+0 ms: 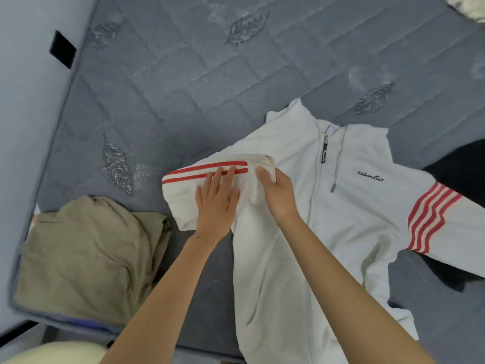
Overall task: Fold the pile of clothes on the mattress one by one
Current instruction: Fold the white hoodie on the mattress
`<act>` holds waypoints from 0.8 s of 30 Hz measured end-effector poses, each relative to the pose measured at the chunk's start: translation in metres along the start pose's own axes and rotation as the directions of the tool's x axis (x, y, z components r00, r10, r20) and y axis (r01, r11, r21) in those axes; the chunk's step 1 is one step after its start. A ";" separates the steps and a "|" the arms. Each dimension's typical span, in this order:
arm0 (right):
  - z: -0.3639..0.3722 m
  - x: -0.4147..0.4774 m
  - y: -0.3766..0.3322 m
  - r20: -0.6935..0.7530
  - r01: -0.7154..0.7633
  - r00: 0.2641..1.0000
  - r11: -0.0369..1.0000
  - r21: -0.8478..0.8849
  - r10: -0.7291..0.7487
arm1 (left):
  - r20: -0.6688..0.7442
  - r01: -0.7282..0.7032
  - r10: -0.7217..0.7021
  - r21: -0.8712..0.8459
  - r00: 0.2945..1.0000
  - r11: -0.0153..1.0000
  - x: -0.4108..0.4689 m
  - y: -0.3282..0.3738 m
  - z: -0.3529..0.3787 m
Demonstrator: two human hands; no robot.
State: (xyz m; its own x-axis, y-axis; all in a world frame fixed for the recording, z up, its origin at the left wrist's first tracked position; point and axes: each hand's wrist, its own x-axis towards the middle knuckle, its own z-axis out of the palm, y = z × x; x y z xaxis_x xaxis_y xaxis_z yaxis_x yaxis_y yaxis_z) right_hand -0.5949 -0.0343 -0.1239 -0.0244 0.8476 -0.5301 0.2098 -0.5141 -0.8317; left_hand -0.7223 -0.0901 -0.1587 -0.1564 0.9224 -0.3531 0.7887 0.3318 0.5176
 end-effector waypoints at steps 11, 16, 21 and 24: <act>-0.155 0.033 0.031 -0.330 -0.035 0.940 0.987 0.158 0.086 | 0.116 -0.166 0.153 0.109 0.981 0.980 0.029 0.114 0.091; -0.204 0.043 0.054 -0.429 -0.050 0.895 0.985 0.166 0.118 | 0.177 -0.240 0.213 0.148 0.961 0.959 0.032 0.148 0.128; -0.235 0.042 0.072 -0.509 -0.052 0.852 0.987 0.155 0.125 | 0.172 -0.331 0.302 0.179 0.938 0.926 0.033 0.170 0.155; -0.255 0.048 0.090 -0.571 -0.069 0.808 0.987 0.148 0.142 | 0.138 -0.411 0.388 0.275 0.911 0.869 0.037 0.180 0.177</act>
State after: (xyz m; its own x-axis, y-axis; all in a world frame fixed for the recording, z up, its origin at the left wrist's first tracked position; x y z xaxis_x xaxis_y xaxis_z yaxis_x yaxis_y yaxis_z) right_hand -0.3281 -0.0062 -0.1820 0.5683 0.6871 -0.4526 0.0635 -0.5851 -0.8085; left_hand -0.4810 -0.0311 -0.2165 0.2451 0.9422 -0.2284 0.9132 -0.1452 0.3808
